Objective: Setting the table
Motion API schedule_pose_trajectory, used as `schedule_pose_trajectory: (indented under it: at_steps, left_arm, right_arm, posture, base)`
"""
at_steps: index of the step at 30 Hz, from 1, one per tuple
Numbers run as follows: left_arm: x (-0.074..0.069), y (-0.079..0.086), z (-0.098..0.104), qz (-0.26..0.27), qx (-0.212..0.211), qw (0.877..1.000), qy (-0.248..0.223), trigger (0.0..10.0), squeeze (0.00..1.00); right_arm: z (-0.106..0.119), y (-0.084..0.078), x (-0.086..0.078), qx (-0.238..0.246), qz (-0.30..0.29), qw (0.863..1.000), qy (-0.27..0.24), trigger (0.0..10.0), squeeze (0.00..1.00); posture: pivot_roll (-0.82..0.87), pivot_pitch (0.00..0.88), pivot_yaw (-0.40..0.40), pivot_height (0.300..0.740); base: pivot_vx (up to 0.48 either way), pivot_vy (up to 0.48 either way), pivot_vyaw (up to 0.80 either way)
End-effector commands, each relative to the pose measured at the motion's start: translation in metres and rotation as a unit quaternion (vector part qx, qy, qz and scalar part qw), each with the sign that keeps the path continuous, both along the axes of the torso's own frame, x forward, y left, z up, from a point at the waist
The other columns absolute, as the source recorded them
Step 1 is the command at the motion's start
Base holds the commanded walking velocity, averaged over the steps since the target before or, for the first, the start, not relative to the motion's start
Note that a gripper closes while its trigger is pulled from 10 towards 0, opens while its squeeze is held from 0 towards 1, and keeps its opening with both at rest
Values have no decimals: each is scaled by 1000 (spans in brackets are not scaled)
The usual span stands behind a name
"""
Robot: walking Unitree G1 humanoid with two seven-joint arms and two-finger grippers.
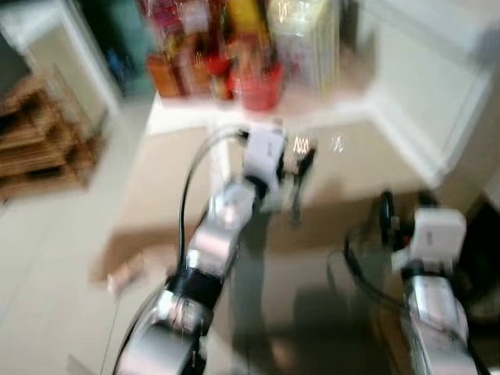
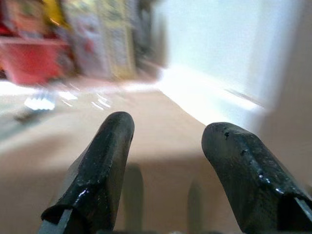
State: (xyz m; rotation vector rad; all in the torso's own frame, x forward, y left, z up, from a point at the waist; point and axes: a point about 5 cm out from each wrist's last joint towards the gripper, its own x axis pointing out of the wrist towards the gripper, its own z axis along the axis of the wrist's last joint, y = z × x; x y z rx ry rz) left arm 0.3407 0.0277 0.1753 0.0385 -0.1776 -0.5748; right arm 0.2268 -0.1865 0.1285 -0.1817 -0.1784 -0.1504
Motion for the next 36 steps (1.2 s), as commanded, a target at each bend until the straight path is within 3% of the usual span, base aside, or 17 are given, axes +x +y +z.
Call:
schedule_pose_trajectory:
  at_steps: [1, 7, 9, 14, 24, 30, 33, 36]
  left_arm:
    - [7, 8, 2, 13, 5, 1000, 7, 10000, 0]
    - [17, -10, 27, -14, 25, 1000, 13, 10000, 0]
    - [18, -19, 28, -27, 22, 999, 37, 10000, 0]
    - [13, -30, 23, -55, 7, 994, 91, 10000, 0]
    - [-8, -33, 6, -79, 9, 984, 161, 10000, 0]
    - [-9, -35, 6, -78, 8, 983, 165, 10000, 0]
    - [-8, -35, 12, -83, -2, 991, 107, 10000, 0]
    - [-9, -35, 2, -80, 10, 992, 92, 10000, 0]
  right_arm:
    - [1, 9, 0, 8, 16, 1000, -4, 10000, 0]
    - [-2, 10, -4, 10, 16, 1000, -1, 10000, 0]
    - [-2, 11, -4, 10, 15, 1000, -1, 10000, 0]
    - [-1, 11, -5, 11, 10, 1000, -3, 10000, 0]
    - [3, 10, -23, -7, 19, 1000, 5, 10000, 0]
    - [5, 9, -24, -9, 16, 1000, 5, 10000, 0]
    - [7, 9, -23, -7, 10, 1000, 0, 10000, 0]
    - [6, 10, -22, -5, 9, 1000, 0, 10000, 0]
  posture:
    - [-96, 0, 147, 740]
    - [-104, 0, 160, 740]
    - [-109, 0, 166, 740]
    - [-117, 0, 173, 740]
    - [-117, 0, 143, 740]
    - [-125, 0, 147, 740]
    - [-131, 0, 153, 740]
    - [-129, 0, 155, 740]
  base:
    - [0, 0, 0]
    - [0, 0, 0]
    - [0, 0, 0]
    - [0, 0, 0]
    - [0, 0, 0]
    - [0, 0, 0]
    - [0, 0, 0]
    - [0, 0, 0]
